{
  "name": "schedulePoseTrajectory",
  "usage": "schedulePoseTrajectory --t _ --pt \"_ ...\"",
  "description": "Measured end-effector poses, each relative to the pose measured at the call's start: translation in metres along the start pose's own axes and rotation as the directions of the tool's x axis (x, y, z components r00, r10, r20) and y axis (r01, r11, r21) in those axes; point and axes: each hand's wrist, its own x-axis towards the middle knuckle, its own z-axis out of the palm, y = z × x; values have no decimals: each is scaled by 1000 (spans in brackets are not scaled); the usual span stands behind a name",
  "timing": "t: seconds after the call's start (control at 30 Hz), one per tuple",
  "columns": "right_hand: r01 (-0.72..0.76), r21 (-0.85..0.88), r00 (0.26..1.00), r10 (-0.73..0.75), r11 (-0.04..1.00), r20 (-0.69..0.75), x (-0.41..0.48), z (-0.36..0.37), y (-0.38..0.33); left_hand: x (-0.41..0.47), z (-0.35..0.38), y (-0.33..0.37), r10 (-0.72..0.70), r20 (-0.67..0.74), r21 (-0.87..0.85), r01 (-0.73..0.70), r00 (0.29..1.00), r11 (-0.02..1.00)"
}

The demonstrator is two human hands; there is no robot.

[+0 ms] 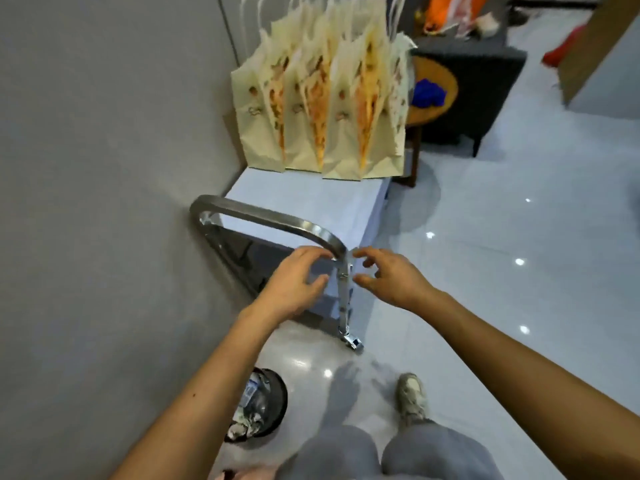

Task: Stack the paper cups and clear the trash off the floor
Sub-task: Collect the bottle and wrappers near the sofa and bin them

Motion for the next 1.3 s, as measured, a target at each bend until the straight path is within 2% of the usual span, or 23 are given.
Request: schedulePoseTrajectory --t 0.07,0.23,0.43,0.57,0.73,1.0,1.3 --pt "-94 69 991 99 993 -88 -15 -28 43 33 22 41 103 80 4 -104 991 995" --pt "-282 199 923 322 939 -212 -49 -98 165 114 99 146 235 280 9 -248 931 969" --pt "-396 276 836 468 876 -287 -76 -197 294 208 188 269 344 339 -38 -352 876 935" --pt "-439 300 789 523 847 -323 -87 -257 361 267 228 339 375 354 -70 -376 857 924" --pt "-470 333 764 565 818 -311 -69 -303 429 339 268 387 384 410 -66 -393 827 917" --pt "-477 351 770 575 806 -276 35 -404 546 526 323 448 366 445 -17 -401 817 916" --pt "-477 429 719 621 767 -312 146 -576 679 746 360 579 420 444 -27 -457 792 889"
